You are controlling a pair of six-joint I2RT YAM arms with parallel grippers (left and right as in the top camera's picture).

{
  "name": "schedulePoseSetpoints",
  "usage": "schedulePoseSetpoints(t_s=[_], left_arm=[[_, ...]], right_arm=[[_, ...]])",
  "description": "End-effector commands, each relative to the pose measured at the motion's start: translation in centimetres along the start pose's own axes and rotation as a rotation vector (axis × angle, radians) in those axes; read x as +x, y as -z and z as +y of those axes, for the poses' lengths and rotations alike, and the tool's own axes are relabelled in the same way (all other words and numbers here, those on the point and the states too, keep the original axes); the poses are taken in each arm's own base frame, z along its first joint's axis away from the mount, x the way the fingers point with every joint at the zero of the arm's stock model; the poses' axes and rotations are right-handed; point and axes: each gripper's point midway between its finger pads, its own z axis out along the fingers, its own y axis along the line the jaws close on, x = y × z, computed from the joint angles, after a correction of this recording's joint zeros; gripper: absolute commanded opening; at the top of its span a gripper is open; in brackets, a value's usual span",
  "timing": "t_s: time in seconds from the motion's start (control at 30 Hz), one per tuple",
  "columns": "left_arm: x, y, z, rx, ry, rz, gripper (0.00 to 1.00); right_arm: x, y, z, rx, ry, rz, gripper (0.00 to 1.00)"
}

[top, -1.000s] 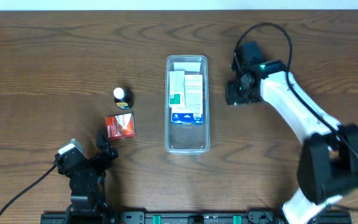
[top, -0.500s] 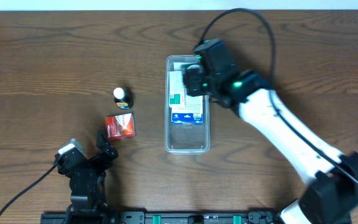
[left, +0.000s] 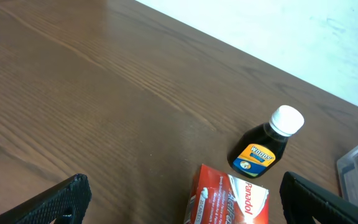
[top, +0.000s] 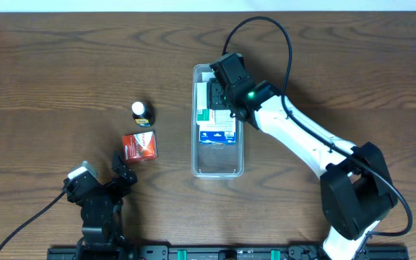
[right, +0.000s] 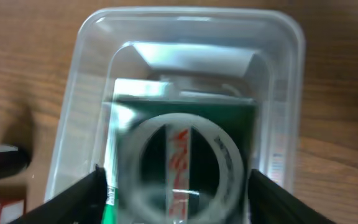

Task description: Pack container

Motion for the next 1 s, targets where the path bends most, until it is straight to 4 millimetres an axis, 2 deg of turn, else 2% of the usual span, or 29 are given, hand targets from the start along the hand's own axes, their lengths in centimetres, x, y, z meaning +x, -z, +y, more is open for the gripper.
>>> schedulePoseSetpoints(t_s=[0.0, 0.17, 0.33, 0.5, 0.57, 0.63, 0.7, 0.77, 0.87, 0.9, 0.97], left_arm=[[0.8, -0.3, 0.5, -0.017, 0.002, 0.014, 0.98], [0.8, -0.3, 0.5, -0.017, 0.002, 0.014, 0.98], [0.8, -0.3, 0.5, -0.017, 0.002, 0.014, 0.98], [0.8, -0.3, 0.5, -0.017, 0.002, 0.014, 0.98], [0.8, -0.3, 0.5, -0.017, 0.002, 0.014, 0.98], [0.8, -0.3, 0.5, -0.017, 0.002, 0.014, 0.98], [0.8, -0.3, 0.5, -0.017, 0.002, 0.014, 0.98], [0.8, -0.3, 0.5, -0.017, 0.002, 0.014, 0.98], [0.8, -0.3, 0.5, -0.017, 0.002, 0.014, 0.98], [0.8, -0.3, 0.5, -0.017, 0.002, 0.014, 0.98], [0.8, -0.3, 0.5, -0.017, 0.002, 0.014, 0.98]], right_arm=[[-0.7, -0.2, -0.5, 0.024, 0.018, -0.026, 0.75], [-1.4, 0.0, 0.0, 0.008, 0.033, -0.049, 0.7], [-1.4, 0.2, 0.5, -0.017, 0.037, -0.042, 0.55], [-1.3, 0.7, 0.8, -0.037, 0.053, -0.031, 0.47], [-2.2, 2.2, 0.8, -0.049, 0.047, -0.059, 0.49], [-3.8, 4.6, 0.6, -0.066, 0.03, -0.109, 0.51], [-5.8, 7.8, -0.3, -0.073, 0.023, -0.175, 0.56], [-7.4, 11.0, -2.0, -0.059, 0.005, -0.233, 0.61], [-8.9, 15.6, -6.6, 0.003, -0.072, -0.288, 0.69], [-9.0, 16.5, -7.9, 0.021, -0.094, -0.295, 0.72], [-8.9, 18.7, -11.9, 0.082, -0.186, -0.297, 0.81]])
